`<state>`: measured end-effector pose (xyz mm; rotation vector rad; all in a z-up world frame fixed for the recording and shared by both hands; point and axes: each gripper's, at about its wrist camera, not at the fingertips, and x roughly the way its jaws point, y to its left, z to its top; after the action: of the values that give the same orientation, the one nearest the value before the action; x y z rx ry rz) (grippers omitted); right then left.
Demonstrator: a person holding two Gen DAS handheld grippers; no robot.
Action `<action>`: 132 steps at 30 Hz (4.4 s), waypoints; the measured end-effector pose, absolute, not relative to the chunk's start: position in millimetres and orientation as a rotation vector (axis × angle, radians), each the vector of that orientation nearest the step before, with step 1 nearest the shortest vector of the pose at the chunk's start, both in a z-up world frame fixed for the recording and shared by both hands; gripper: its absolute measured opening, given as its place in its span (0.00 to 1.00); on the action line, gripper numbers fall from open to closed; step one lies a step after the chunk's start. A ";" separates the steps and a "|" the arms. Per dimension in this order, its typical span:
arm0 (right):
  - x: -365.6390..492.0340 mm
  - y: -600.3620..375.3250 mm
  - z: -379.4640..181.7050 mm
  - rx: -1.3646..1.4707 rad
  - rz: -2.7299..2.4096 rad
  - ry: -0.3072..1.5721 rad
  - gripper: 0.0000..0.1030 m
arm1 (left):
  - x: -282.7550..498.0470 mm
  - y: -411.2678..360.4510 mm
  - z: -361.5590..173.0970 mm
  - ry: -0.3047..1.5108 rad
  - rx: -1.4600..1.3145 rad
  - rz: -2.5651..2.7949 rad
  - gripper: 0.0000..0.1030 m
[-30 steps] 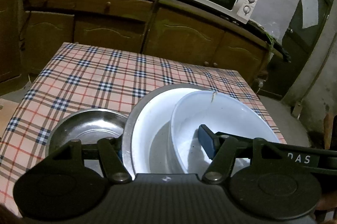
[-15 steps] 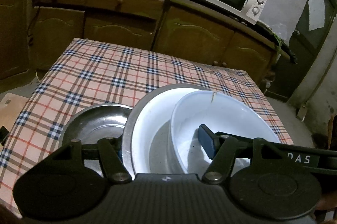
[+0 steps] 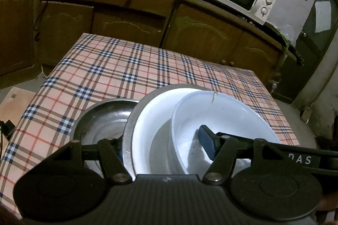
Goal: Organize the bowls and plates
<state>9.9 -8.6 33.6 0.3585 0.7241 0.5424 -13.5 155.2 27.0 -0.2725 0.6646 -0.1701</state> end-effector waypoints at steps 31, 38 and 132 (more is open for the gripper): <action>12.8 24.8 15.7 0.340 0.567 0.759 0.51 | -16.9 183.3 12.0 0.695 -0.297 -0.137 0.65; 13.2 31.1 11.6 0.333 0.571 0.769 0.51 | -17.8 188.2 7.6 0.704 -0.305 -0.134 0.65; 63.3 62.6 -42.3 0.300 0.527 0.815 0.51 | 33.8 218.1 -47.1 0.778 -0.360 -0.184 0.66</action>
<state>63.3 62.6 -42.3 0.3002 0.8153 0.5266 33.8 218.1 -47.1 -0.3605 0.7781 -0.1839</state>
